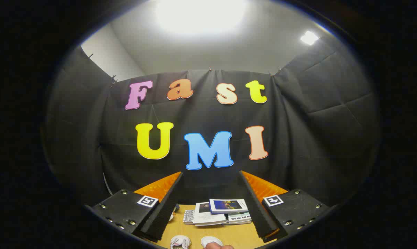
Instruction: Open the storage box then place both shoes into the box .Put the left shoe in first, then the right shoe, with the right side of both shoes facing outward in a uniform manner.
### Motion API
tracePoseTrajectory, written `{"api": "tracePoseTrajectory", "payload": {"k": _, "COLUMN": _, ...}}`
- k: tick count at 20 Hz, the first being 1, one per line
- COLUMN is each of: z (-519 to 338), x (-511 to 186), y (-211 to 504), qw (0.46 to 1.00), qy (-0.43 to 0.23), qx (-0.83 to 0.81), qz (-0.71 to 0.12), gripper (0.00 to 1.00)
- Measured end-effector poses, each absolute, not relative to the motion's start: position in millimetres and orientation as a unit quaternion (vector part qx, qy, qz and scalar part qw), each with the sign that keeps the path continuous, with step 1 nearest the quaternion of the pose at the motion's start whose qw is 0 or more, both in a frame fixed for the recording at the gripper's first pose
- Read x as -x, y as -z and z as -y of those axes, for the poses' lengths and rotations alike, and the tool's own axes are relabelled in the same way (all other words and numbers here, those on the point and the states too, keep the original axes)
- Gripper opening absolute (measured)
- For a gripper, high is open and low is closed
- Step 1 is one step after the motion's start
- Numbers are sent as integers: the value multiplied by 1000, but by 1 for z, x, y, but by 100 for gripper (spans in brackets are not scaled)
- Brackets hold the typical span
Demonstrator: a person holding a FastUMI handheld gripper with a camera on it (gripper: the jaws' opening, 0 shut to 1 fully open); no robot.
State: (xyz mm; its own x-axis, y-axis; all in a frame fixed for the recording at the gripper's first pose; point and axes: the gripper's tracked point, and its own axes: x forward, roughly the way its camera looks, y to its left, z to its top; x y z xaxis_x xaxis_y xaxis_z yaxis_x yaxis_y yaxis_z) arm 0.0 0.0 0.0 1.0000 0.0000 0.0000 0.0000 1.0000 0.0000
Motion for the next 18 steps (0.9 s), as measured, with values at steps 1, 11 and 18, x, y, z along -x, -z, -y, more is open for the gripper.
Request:
{"api": "tracePoseTrajectory", "payload": {"k": 1, "z": 2, "x": -4, "y": -2, "qw": 1000, "qy": 1, "qx": 5, "qz": 2, "gripper": 95}}
{"api": "tracePoseTrajectory", "payload": {"k": 11, "z": 17, "x": -29, "y": 9, "qw": 1000, "qy": 5, "qx": -17, "qz": -10, "gripper": 95}}
{"api": "tracePoseTrajectory", "payload": {"k": 18, "z": 8, "x": -43, "y": 29, "qw": 999, "qy": -17, "qx": -26, "qz": -32, "gripper": 95}}
